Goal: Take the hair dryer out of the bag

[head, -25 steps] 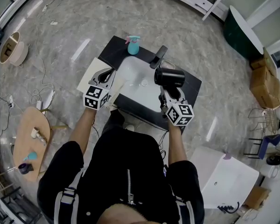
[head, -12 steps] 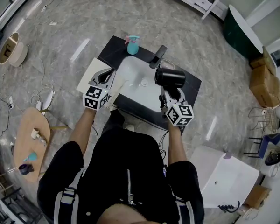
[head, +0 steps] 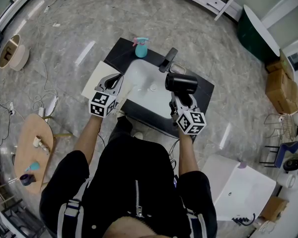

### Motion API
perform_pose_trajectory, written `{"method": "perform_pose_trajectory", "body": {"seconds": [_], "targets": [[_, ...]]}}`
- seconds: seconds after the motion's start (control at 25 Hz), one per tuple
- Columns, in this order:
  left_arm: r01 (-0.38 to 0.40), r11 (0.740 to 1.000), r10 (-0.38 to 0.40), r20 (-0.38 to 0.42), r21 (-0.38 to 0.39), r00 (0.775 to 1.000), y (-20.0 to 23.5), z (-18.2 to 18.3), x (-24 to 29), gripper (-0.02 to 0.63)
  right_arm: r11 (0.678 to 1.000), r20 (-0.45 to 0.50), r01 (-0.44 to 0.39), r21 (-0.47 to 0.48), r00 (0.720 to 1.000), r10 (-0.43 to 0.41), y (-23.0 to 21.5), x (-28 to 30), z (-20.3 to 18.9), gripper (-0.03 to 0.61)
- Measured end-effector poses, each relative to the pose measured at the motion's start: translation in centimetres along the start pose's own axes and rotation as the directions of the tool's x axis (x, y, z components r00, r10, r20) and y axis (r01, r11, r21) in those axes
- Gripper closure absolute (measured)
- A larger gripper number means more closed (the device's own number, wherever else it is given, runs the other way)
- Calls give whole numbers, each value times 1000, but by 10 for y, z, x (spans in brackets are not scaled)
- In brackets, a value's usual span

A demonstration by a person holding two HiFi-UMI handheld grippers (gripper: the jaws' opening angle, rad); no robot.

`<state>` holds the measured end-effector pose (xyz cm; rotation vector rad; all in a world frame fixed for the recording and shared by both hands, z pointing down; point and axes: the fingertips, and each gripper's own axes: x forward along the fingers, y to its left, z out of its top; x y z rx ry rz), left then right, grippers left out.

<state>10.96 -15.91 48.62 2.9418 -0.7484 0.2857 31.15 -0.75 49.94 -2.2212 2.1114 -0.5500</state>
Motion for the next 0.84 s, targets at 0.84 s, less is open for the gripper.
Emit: {"method": "perform_pose_trajectory", "body": {"seconds": [0.84], "targets": [[7, 1000, -7, -17, -14, 1000, -2, -7, 1, 581, 1000, -3, 1, 5, 1000, 0, 1, 0, -2, 385]]}}
